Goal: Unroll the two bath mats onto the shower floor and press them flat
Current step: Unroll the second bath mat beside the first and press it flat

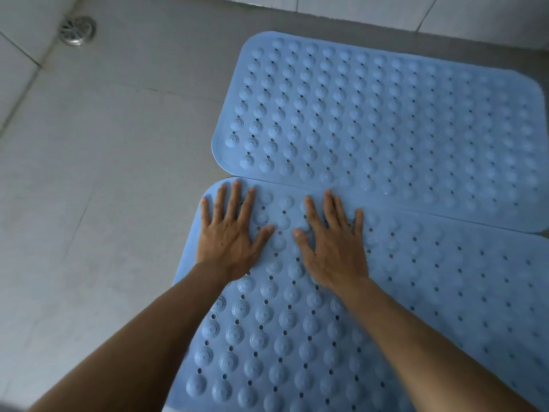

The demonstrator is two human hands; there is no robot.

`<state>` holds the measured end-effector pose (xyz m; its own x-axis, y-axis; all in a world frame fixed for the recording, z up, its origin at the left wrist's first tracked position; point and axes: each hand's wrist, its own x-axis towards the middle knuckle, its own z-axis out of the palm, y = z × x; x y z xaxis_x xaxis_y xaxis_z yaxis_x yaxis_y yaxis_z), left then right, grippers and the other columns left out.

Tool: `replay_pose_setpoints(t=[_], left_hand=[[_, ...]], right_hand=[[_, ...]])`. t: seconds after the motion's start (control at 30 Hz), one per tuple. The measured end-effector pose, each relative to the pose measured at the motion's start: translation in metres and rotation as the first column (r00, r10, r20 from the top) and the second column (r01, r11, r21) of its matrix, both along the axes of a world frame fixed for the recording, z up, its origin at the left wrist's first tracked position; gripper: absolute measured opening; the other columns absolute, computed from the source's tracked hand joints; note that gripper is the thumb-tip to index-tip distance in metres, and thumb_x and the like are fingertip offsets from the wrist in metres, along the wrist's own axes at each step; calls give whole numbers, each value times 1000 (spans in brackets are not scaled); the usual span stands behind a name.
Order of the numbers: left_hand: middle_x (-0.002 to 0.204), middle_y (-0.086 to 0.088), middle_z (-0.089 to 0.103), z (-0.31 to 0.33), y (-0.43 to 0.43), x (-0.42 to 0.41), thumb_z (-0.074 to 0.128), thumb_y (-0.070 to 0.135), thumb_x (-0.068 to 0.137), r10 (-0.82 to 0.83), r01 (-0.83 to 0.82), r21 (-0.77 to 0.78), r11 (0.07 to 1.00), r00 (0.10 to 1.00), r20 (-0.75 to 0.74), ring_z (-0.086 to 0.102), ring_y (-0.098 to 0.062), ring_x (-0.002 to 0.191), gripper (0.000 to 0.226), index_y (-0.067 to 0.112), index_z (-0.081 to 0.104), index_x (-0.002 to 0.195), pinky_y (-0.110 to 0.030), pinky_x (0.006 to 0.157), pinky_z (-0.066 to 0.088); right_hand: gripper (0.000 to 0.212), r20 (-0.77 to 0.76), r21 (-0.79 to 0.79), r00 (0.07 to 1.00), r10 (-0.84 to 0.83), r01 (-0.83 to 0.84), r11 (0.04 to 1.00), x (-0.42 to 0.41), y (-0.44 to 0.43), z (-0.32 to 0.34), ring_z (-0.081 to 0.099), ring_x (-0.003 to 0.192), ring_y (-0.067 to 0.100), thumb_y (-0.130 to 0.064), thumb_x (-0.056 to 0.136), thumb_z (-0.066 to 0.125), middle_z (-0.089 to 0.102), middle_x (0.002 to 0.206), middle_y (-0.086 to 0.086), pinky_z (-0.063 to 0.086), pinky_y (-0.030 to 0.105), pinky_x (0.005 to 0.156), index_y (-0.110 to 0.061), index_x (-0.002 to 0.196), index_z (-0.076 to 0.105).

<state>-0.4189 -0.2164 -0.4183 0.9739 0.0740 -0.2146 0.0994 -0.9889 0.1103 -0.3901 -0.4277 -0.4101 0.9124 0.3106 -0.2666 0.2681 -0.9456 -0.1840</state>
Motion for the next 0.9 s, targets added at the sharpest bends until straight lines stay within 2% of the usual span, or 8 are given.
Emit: replay_pose_setpoints(t=[0.2, 0.3, 0.4, 0.47, 0.57, 0.67, 0.8, 0.9], left_hand=[[166, -2, -18, 2, -2, 2, 1, 75, 90, -12, 14, 35, 999, 999, -46, -19, -25, 152, 82, 29, -23, 154, -51, 122, -10], [164, -3, -23, 9, -6, 3, 1, 75, 91, -7, 10, 40, 999, 995, -96, -22, -26, 151, 81, 31, -28, 152, -53, 121, -10], [162, -4, -28, 18, -12, 8, 1, 74, 90, 30, -14, 85, 996, 981, -193, -23, -30, 150, 82, 29, -30, 151, -61, 117, -11], [162, -5, -27, 24, -21, 9, 0, 71, 91, 56, -21, 149, 989, 971, -234, -23, -32, 150, 81, 25, -27, 153, -65, 114, -13], [165, -11, -16, 27, -42, -1, 5, 55, 99, 33, 4, 248, 969, 989, -145, -15, -36, 151, 72, 17, -12, 158, -68, 115, -7], [166, -15, -3, 28, -81, -16, 15, 45, 101, 37, -40, 127, 991, 999, 23, -7, -37, 152, 68, 13, 3, 159, -65, 118, -3], [165, -11, -15, 25, -169, -22, 4, 56, 100, -190, 189, 27, 982, 980, 63, -19, -31, 151, 69, 21, -6, 159, -58, 120, -11], [165, -12, -15, 21, -236, -16, 5, 56, 100, -301, 303, -20, 953, 952, 55, -19, -31, 151, 67, 25, -4, 159, -60, 120, -10]], right_hand=[[67, -68, 47, 997, 23, -19, 999, 2, -5, 5, -17, 153, 17, -54, 103, 16, -19, 166, 3, -15, 58, 119, -28, 160, -7], [63, -124, 163, 992, 31, -11, 987, 7, -11, 10, -15, 153, 16, -45, 105, 21, -14, 167, 2, -19, 53, 119, -24, 160, -1], [60, -184, 305, 980, 79, -19, 952, 7, -27, 17, -9, 154, 17, -34, 106, 27, -6, 168, 7, -15, 42, 122, -16, 160, 7], [60, -159, 347, 984, 83, -23, 938, 2, -47, 23, -5, 154, 19, -31, 107, 31, -1, 168, 8, -9, 38, 124, -13, 160, 10], [62, -42, 283, 997, 59, -45, 958, -9, -88, 26, -1, 155, 22, -36, 105, 34, 8, 167, 9, -5, 44, 125, -12, 160, 15], [63, -16, 219, 998, -60, 62, 974, -20, -139, 26, -2, 155, 21, -44, 105, 32, 7, 168, 8, -4, 54, 123, -17, 160, 16], [72, -14, 74, 914, -406, 406, 911, -32, -219, 25, -7, 154, 26, -64, 100, 18, -4, 168, 8, -5, 65, 118, -27, 161, 5], [82, -43, -113, 855, -517, 510, 853, -38, -274, 20, -11, 153, 35, -78, 90, 8, -12, 167, 9, -4, 73, 113, -36, 159, -4]])
